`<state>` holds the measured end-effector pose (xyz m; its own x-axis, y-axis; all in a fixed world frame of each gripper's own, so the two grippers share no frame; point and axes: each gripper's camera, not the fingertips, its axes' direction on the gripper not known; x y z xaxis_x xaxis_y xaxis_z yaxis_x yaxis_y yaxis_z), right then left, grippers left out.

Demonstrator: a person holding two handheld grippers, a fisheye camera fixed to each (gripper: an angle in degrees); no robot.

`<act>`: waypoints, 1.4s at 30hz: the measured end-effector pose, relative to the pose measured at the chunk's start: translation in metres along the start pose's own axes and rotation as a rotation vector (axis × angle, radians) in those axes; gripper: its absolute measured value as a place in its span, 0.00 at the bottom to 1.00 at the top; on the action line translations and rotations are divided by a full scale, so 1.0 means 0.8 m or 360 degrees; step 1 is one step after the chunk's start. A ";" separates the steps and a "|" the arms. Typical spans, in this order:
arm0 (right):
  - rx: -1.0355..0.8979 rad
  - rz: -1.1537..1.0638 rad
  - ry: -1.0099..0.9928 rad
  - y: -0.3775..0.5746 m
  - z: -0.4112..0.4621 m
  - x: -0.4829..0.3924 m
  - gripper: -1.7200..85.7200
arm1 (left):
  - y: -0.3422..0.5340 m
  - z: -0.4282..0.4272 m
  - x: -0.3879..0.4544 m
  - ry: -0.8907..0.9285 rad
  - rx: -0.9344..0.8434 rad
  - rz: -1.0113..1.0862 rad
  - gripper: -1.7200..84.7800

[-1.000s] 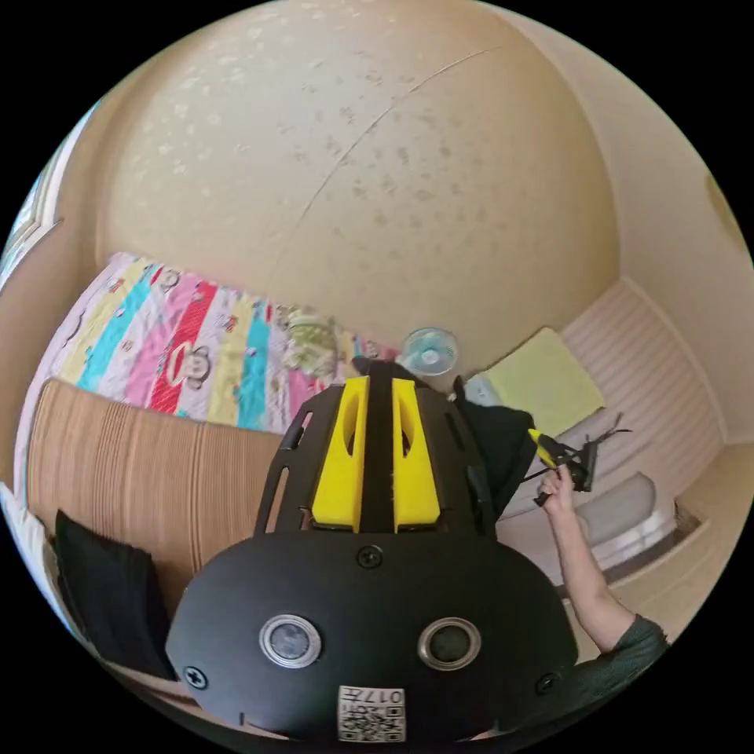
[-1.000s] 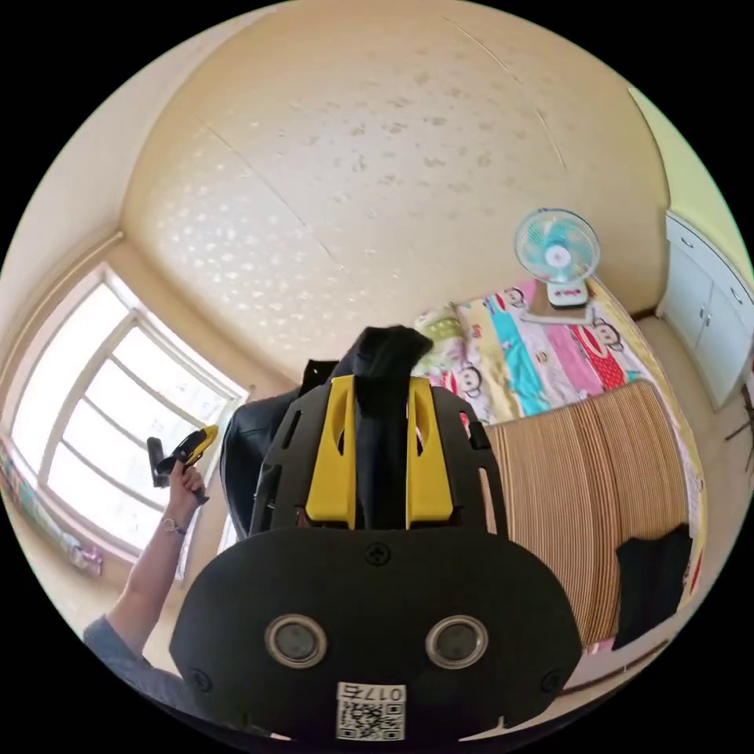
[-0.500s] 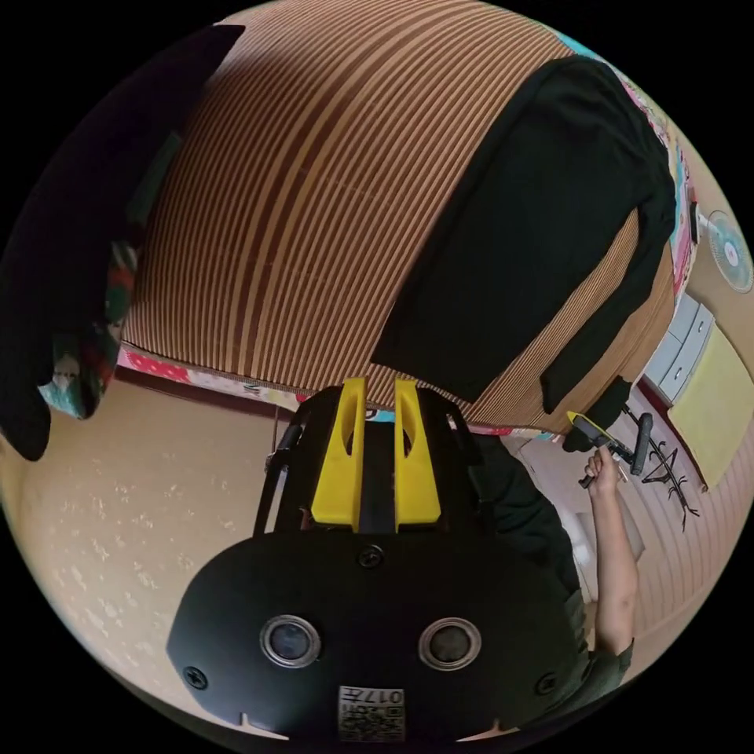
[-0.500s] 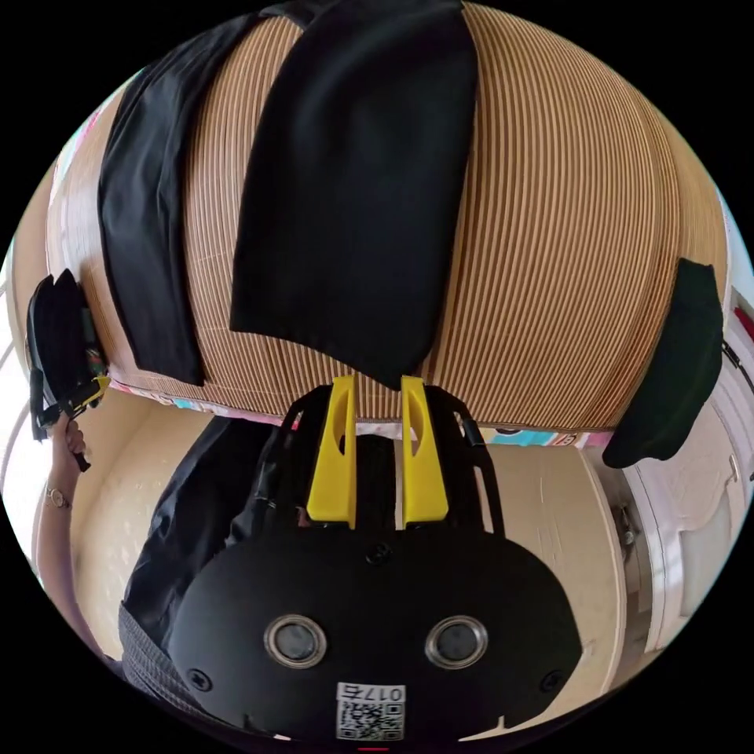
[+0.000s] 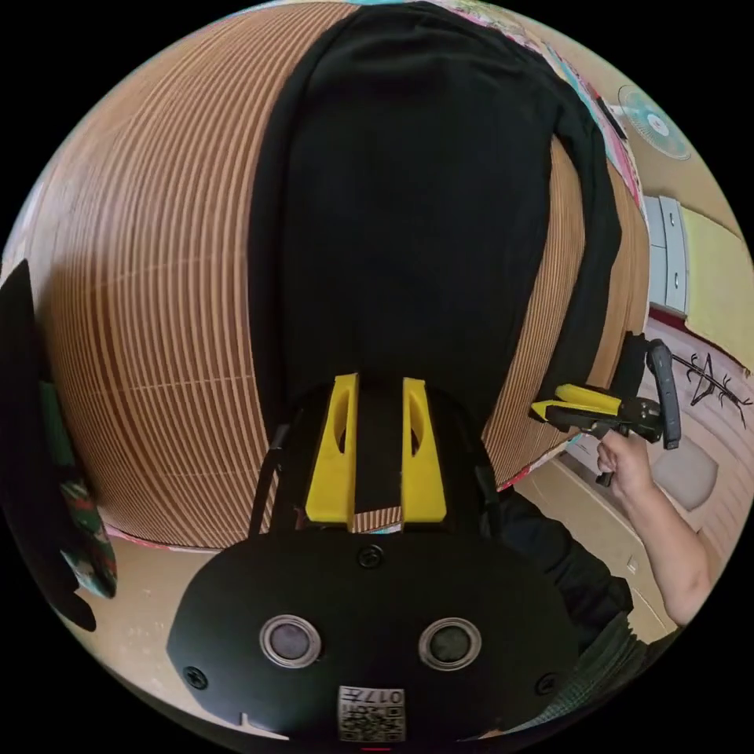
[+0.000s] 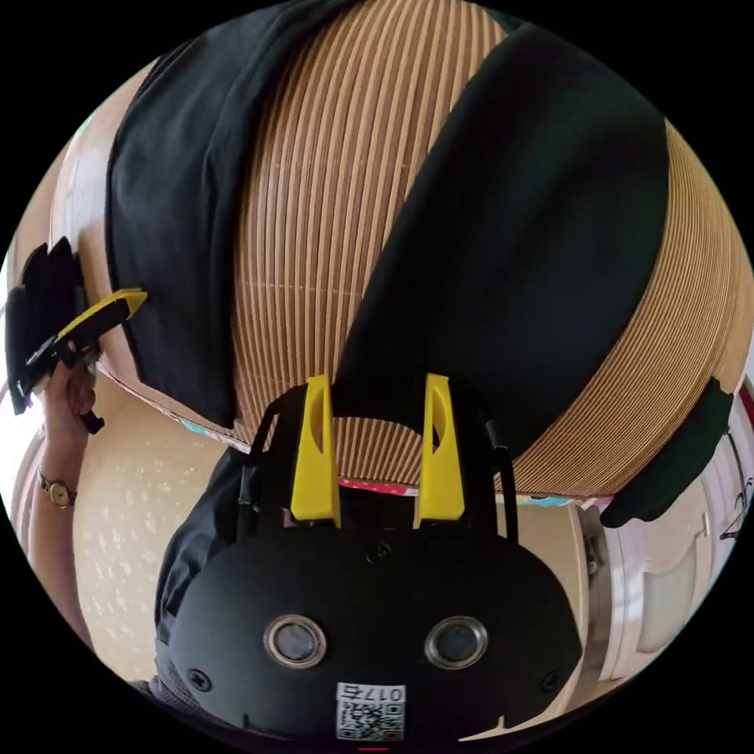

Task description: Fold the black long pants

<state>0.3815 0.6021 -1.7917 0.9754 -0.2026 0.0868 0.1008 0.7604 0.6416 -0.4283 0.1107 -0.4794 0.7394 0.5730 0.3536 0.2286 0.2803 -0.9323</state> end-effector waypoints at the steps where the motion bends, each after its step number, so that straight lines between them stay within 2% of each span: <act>1: 0.0054 -0.0042 0.0068 0.011 -0.009 -0.001 0.19 | 0.015 0.002 -0.010 0.0037 0.0075 -0.0072 0.05; 3: 0.0047 -0.0032 0.0048 0.023 -0.026 0.013 0.15 | 0.032 0.008 -0.023 0.0133 0.0072 -0.0116 0.03; 4: 0.0082 -0.0024 0.0008 0.038 -0.045 0.029 0.08 | 0.042 0.016 -0.028 0.0170 0.0001 -0.0105 0.02; 6: 0.0222 -0.0186 -0.0336 0.071 -0.082 0.062 0.07 | 0.062 0.025 -0.028 0.0129 -0.0096 -0.0048 0.02; 8: 0.0486 -0.0391 -0.1130 0.136 -0.137 0.139 0.07 | 0.085 0.034 -0.024 0.0045 -0.0181 0.0023 0.01; 9: 0.0586 -0.0425 -0.1342 0.157 -0.149 0.163 0.06 | 0.102 0.041 -0.023 -0.0009 -0.0236 0.0061 0.01; 11: 0.1006 -0.0465 -0.2067 0.247 -0.170 0.266 0.06 | 0.129 0.050 -0.022 -0.0062 -0.0281 0.0094 0.01; 13: 0.1245 -0.0364 -0.2351 0.312 -0.156 0.338 0.06 | 0.161 0.054 -0.031 -0.0044 -0.0225 0.0051 0.01; 15: 0.1352 -0.0100 -0.2356 0.371 -0.123 0.401 0.06 | 0.178 0.054 -0.045 0.0030 -0.0185 -0.0058 0.01; 17: 0.1234 0.0592 -0.2158 0.435 -0.058 0.478 0.06 | 0.191 0.053 -0.061 0.0118 -0.0153 -0.0151 0.02; 19: 0.1348 0.0959 -0.2259 0.477 -0.026 0.518 0.06 | 0.209 0.046 -0.082 0.0179 -0.0085 -0.0224 0.03; 20: 0.1373 0.1036 -0.2278 0.488 -0.025 0.530 0.06 | 0.214 0.042 -0.087 0.0173 -0.0055 -0.0247 0.04; 24: 0.1239 0.0880 -0.1983 0.476 -0.077 0.529 0.06 | 0.246 0.008 -0.139 0.0161 0.0221 -0.0504 0.12; 27: 0.1089 0.0803 -0.1917 0.468 -0.097 0.526 0.06 | 0.255 0.017 -0.167 0.0170 0.0187 -0.0625 0.16; 32: 0.1045 0.0774 -0.1973 0.504 -0.104 0.539 0.06 | 0.258 0.029 -0.138 -0.0182 0.0104 -0.0403 0.12; 35: 0.1082 0.0785 -0.1981 0.539 -0.110 0.553 0.06 | 0.258 0.043 -0.108 -0.0121 -0.0107 -0.0142 0.04; 37: 0.1100 0.0759 -0.1992 0.559 -0.115 0.562 0.06 | 0.279 0.039 -0.085 -0.0244 -0.0130 -0.0003 0.03; 39: 0.1114 0.0680 -0.1949 0.579 -0.123 0.568 0.06 | 0.304 0.035 -0.079 -0.0250 -0.0099 0.0047 0.03; 42: 0.1069 0.0490 -0.1811 0.608 -0.133 0.568 0.06 | 0.355 0.041 -0.100 -0.0108 -0.0088 -0.0063 0.03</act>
<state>0.8947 0.9457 -1.5209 0.2069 -0.7226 0.6596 -0.5234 0.4879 0.6986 -0.4434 0.1701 -0.7702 0.6850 0.6135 0.3931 0.2930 0.2620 -0.9195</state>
